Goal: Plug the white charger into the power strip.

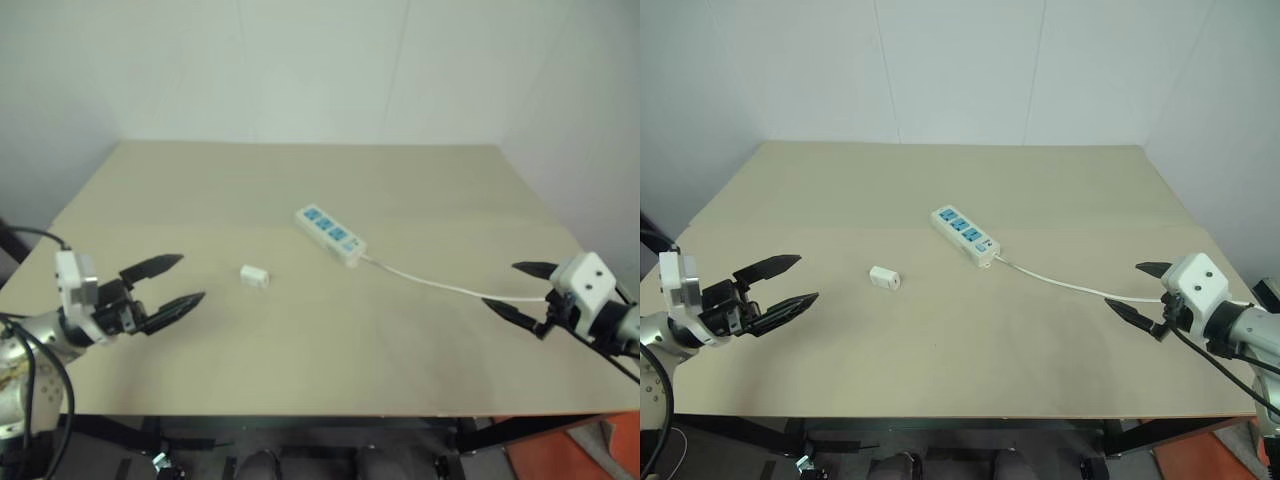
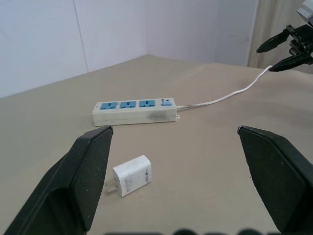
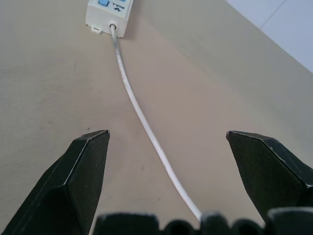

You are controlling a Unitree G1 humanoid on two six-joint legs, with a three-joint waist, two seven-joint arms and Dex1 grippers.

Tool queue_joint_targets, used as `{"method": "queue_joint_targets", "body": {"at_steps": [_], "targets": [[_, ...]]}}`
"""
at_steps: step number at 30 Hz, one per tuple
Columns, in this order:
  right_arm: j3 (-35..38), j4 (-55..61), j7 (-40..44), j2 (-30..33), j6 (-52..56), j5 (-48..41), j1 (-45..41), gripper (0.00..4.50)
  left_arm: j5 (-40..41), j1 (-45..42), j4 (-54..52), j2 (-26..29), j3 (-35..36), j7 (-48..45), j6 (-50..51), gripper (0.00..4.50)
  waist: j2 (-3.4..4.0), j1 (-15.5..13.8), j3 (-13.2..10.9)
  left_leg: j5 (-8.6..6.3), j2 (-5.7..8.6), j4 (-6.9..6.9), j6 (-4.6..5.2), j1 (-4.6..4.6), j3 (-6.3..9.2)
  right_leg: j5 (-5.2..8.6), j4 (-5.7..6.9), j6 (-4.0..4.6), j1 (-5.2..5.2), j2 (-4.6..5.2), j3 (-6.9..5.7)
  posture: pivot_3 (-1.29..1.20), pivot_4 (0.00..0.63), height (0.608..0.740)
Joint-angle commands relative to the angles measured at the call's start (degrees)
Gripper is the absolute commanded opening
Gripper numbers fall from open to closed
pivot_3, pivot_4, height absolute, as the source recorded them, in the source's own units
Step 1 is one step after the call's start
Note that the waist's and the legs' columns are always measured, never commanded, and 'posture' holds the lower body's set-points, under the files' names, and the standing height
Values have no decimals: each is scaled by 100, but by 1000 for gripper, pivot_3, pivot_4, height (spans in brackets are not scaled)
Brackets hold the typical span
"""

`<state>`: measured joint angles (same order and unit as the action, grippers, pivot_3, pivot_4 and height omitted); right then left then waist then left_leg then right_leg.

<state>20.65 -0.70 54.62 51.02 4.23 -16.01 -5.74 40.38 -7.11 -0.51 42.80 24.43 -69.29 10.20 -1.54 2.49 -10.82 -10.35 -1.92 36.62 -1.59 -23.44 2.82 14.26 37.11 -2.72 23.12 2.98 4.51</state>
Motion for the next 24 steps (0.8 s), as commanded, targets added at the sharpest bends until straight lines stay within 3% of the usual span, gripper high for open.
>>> {"method": "queue_joint_targets", "body": {"at_steps": [1,10,16,24], "targets": [[113,39,-3,89,-52,-37,11,4500,8,-27,-81,38,111,-52,-121,4469,0,1,0,0,0,0,0,0,0,0,0,0,0,0,0,0,150,740],[-160,-116,196,-109,82,-273,-276,4500,-5,-52,-93,24,78,-88,-97,4469,-1,13,0,0,0,0,0,2,-6,0,0,0,1,-1,9,0,150,740],[-1416,-1705,-71,-1300,147,256,-2077,4500,-276,-86,-126,81,-205,-92,-117,4469,-9,148,1,0,-13,0,0,22,-16,-11,0,15,0,-38,59,0,150,740],[-2147,-4320,-404,-2259,-960,1060,-3745,4500,-729,333,-378,399,-207,-82,-151,4469,-4,150,-4,0,-18,-21,0,8,-22,-26,-8,-2,25,-48,69,0,150,740]]}}
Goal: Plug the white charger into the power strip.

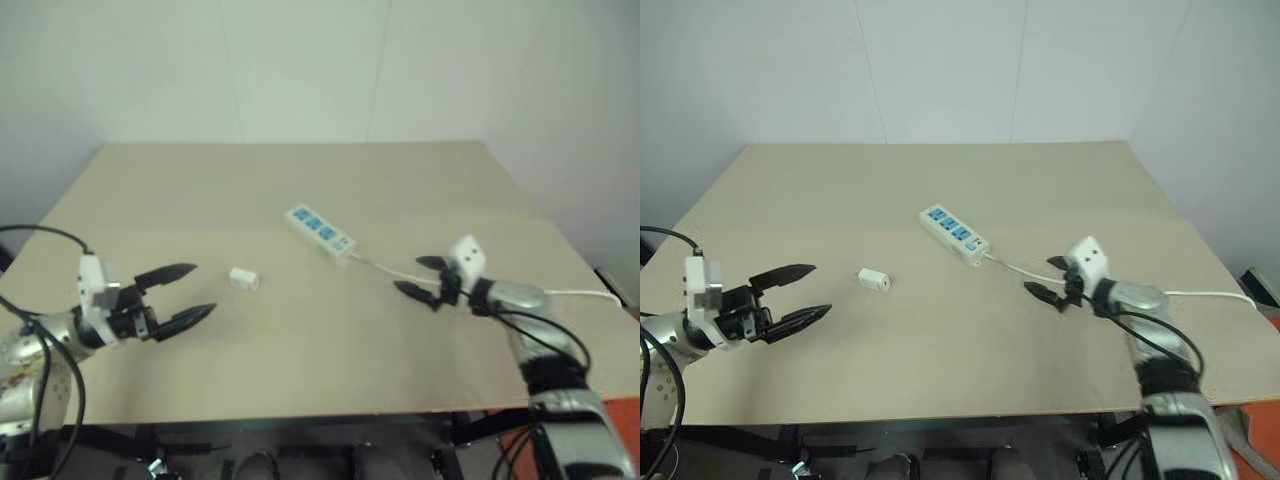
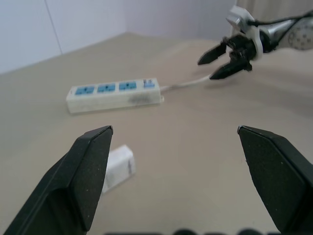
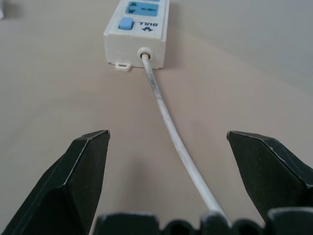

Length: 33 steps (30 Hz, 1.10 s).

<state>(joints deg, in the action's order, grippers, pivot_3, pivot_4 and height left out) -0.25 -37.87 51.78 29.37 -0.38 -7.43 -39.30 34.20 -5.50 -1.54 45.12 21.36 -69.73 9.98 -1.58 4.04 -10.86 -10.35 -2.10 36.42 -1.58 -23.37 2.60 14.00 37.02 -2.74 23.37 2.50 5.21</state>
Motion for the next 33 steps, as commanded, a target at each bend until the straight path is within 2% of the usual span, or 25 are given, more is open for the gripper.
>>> {"method": "queue_joint_targets", "body": {"at_steps": [1,4,7,18,21,25,29,33], "targets": [[-76,-898,-140,-186,-576,241,-566,4500,-83,269,-342,180,130,-74,-120,4469,0,-4,0,0,2,-6,0,1,-1,-3,-1,6,0,2,1,0,150,740],[-240,-1678,-188,-398,-823,500,-990,4500,-5,487,-508,156,194,-63,-84,4469,1,-6,-1,0,-1,-13,0,2,-3,-15,-3,31,2,2,0,0,150,740],[-356,-2124,-46,-498,-993,665,-1228,3904,-35,547,-556,144,194,9,-86,4500,2,-6,-1,0,-1,-14,0,6,-2,-15,0,32,2,1,-1,0,150,740],[-282,-2501,-103,-591,-1249,743,-1487,10,-58,449,-449,151,142,54,-128,4500,2,22,-2,0,-5,-14,0,13,-3,-14,5,30,2,-5,2,0,150,740],[-226,-1993,-53,-530,-1263,633,-1185,10,-84,336,-347,129,31,16,-126,4500,2,22,-2,0,-5,-15,0,12,-4,-14,4,31,2,-5,4,0,150,740],[-111,-628,250,-335,-866,305,-366,10,-129,178,-175,121,-90,-100,-155,4500,3,0,-2,0,-4,-19,0,11,-4,-12,3,27,3,-5,3,0,150,740],[94,1742,795,306,-101,-275,1273,10,-164,-46,0,115,-183,-165,-174,4500,3,-100,-2,0,-3,-19,0,3,-2,-7,1,22,3,-2,0,0,150,740],[243,2881,774,664,502,-574,2103,10,-238,-272,230,85,-346,-268,-259,4500,3,-130,-2,0,-2,-18,0,6,-9,9,-1,-2,3,1,3,0,150,740]]}}
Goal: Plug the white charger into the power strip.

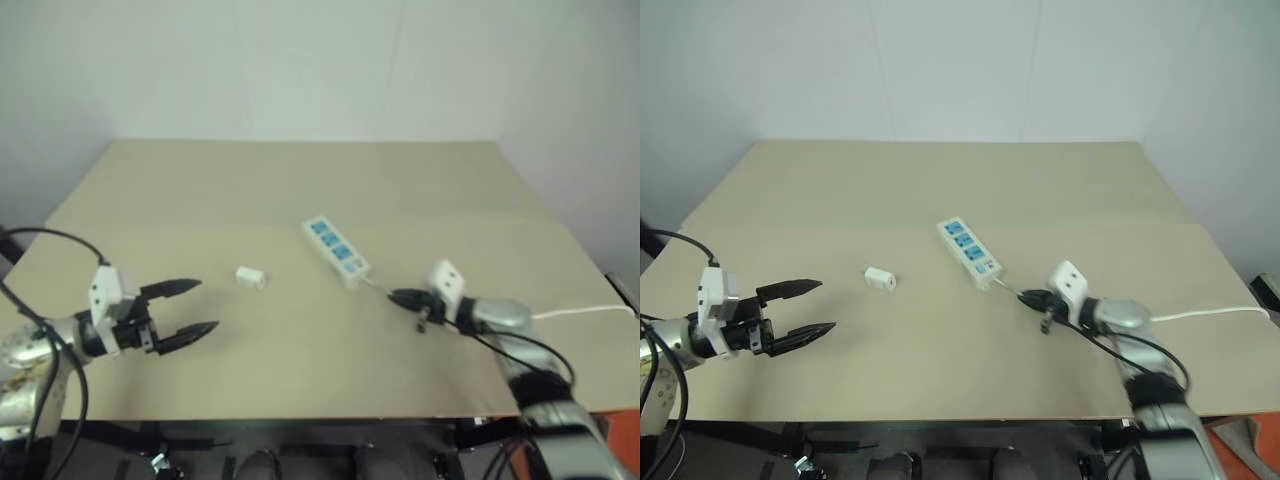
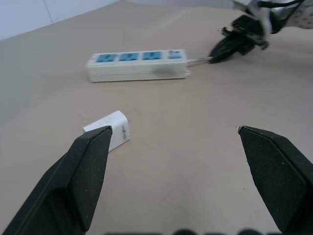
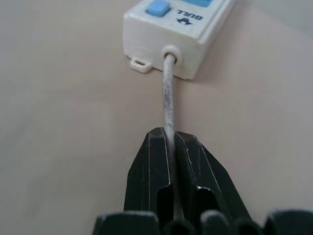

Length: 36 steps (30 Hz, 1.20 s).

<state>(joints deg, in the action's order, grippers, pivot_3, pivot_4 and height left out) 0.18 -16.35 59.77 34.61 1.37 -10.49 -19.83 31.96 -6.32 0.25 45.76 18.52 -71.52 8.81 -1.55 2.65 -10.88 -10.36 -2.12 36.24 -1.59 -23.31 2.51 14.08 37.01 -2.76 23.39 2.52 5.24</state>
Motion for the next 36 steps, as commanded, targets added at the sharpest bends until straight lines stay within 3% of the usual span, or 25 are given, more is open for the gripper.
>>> {"method": "queue_joint_targets", "body": {"at_steps": [1,4,13,23,36], "targets": [[195,898,104,240,595,-403,265,10,-35,-260,106,2,-107,-107,-153,4500,0,24,0,0,-1,1,0,6,-4,-1,1,-1,0,-2,4,0,150,740],[134,1259,212,399,551,-392,564,989,-64,-444,216,-35,-212,-145,-174,4500,-2,62,1,0,-2,3,0,19,-11,-8,7,5,-2,-5,15,0,150,740],[304,1892,-472,-66,1040,-817,559,4357,-86,-495,306,-39,-243,-190,-213,4500,-2,120,1,0,-3,3,0,10,-13,-7,3,-5,2,-7,20,0,150,740],[-62,2241,-1785,-1099,1274,-509,453,4471,-235,-401,302,-80,-186,62,-295,4500,-3,122,1,1,-4,4,0,9,-13,-8,11,-5,9,-7,20,0,150,740],[-300,1507,-2884,-1915,499,179,445,4471,-277,-362,251,-113,-249,126,-376,4500,-7,124,4,1,-6,3,0,6,-15,-9,10,-4,12,-7,21,0,150,740]]}}
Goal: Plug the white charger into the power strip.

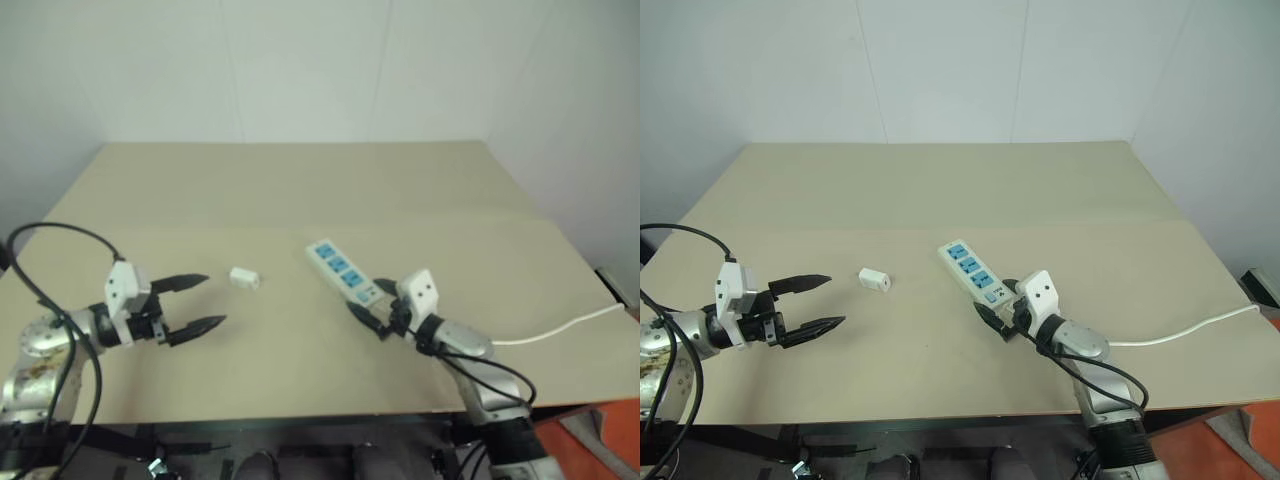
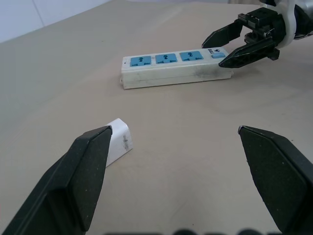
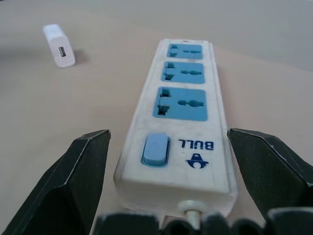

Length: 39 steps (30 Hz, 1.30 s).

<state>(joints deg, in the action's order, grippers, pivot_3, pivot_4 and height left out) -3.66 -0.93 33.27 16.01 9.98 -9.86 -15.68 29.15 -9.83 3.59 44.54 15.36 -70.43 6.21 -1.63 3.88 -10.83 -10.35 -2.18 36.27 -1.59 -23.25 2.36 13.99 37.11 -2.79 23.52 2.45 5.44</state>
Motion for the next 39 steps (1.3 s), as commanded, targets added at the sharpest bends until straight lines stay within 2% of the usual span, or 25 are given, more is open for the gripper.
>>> {"method": "queue_joint_targets", "body": {"at_steps": [1,16,31,36,39], "targets": [[82,-58,-258,-54,-411,151,39,4471,8,-13,-82,8,68,16,-117,4500,0,1,0,0,1,0,0,0,0,0,1,0,1,0,0,0,150,740],[-88,282,-486,-202,-344,232,571,4471,0,-144,51,-66,-4,-31,-194,4500,-3,1,2,0,0,0,0,0,-1,0,0,0,0,0,1,0,150,740],[-41,-152,-519,-433,-245,63,292,4471,0,-136,63,-108,-16,13,-225,4500,-5,8,3,0,-2,0,0,3,-1,-1,1,1,-1,-1,1,0,150,740],[-31,-192,-487,-426,-278,88,323,3415,-9,-102,41,-108,3,57,-235,4500,-12,8,7,0,-2,0,0,3,-1,-1,0,1,-1,-1,1,0,150,740],[-12,-151,-494,-402,-259,100,332,3418,-87,-134,-45,-111,-4,258,-186,4500,-13,7,8,0,-2,0,0,3,-1,-1,0,1,-2,0,1,0,150,740]]}}
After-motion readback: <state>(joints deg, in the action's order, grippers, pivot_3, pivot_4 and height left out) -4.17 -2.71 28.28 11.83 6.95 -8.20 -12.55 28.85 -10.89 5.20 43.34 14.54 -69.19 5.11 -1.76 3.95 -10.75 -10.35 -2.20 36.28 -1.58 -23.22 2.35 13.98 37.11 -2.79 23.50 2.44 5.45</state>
